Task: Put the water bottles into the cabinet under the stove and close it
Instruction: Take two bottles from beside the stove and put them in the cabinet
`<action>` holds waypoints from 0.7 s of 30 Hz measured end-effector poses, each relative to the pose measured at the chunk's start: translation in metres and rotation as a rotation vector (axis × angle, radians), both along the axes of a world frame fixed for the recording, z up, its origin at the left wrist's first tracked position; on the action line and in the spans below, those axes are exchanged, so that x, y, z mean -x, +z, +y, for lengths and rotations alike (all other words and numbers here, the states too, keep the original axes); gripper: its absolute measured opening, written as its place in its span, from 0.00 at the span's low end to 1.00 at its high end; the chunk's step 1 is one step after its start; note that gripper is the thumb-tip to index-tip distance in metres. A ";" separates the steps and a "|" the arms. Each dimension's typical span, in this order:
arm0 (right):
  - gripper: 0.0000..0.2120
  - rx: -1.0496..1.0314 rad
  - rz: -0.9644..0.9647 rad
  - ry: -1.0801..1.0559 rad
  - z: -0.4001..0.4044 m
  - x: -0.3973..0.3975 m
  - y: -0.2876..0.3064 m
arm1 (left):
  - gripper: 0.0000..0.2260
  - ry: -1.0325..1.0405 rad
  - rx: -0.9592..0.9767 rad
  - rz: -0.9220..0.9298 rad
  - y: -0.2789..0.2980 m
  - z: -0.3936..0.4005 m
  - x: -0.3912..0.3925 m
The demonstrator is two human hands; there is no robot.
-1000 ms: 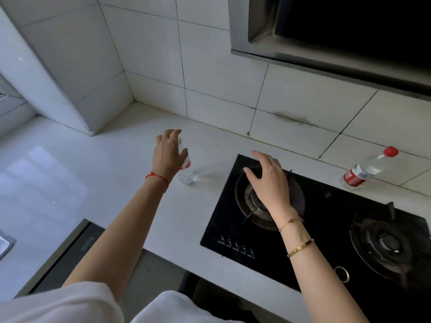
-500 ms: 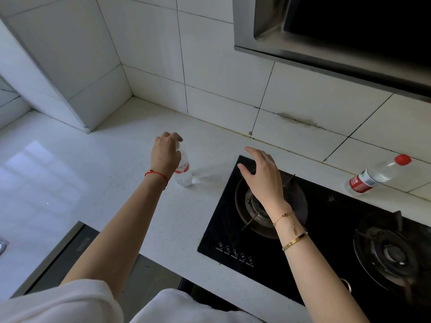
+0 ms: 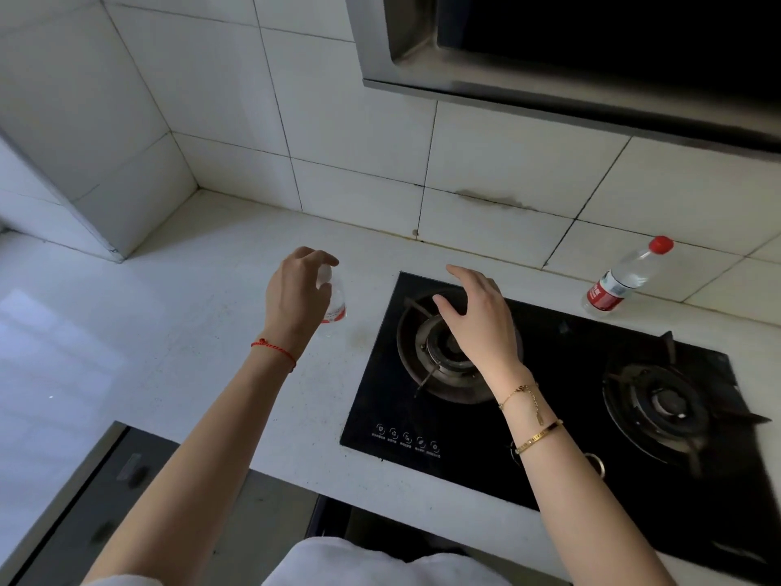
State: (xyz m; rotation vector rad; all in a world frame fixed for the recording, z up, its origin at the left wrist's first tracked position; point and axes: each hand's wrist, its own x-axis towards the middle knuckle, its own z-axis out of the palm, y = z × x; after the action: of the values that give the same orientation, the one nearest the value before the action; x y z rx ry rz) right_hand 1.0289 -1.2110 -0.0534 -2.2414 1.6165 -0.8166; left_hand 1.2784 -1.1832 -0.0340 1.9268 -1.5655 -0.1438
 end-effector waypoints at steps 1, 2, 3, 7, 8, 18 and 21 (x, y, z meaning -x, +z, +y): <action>0.23 0.009 0.001 -0.021 0.004 0.008 0.000 | 0.16 -0.021 0.004 0.009 0.004 0.003 0.008; 0.23 0.020 0.001 -0.042 0.009 0.015 0.001 | 0.16 -0.041 0.007 0.019 0.008 0.006 0.017; 0.23 0.029 -0.004 -0.062 0.013 0.023 0.002 | 0.16 -0.063 0.011 0.030 0.011 0.008 0.025; 0.23 0.064 -0.020 -0.132 0.028 0.060 0.007 | 0.18 -0.173 0.024 0.075 0.024 0.014 0.064; 0.23 0.074 -0.020 -0.150 0.030 0.070 0.008 | 0.18 -0.197 0.026 0.084 0.027 0.014 0.074; 0.22 0.140 -0.009 -0.324 0.012 0.196 0.023 | 0.18 -0.386 0.047 0.132 0.039 0.002 0.189; 0.22 0.140 0.002 -0.331 -0.007 0.229 0.024 | 0.18 -0.404 0.063 0.144 0.039 -0.008 0.222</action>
State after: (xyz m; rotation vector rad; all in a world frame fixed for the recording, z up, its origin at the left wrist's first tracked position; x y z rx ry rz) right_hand 0.7999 -1.2183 -0.0293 -2.0894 2.0231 -1.0363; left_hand 1.0569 -1.1909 0.0055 1.4970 -1.8175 -0.3902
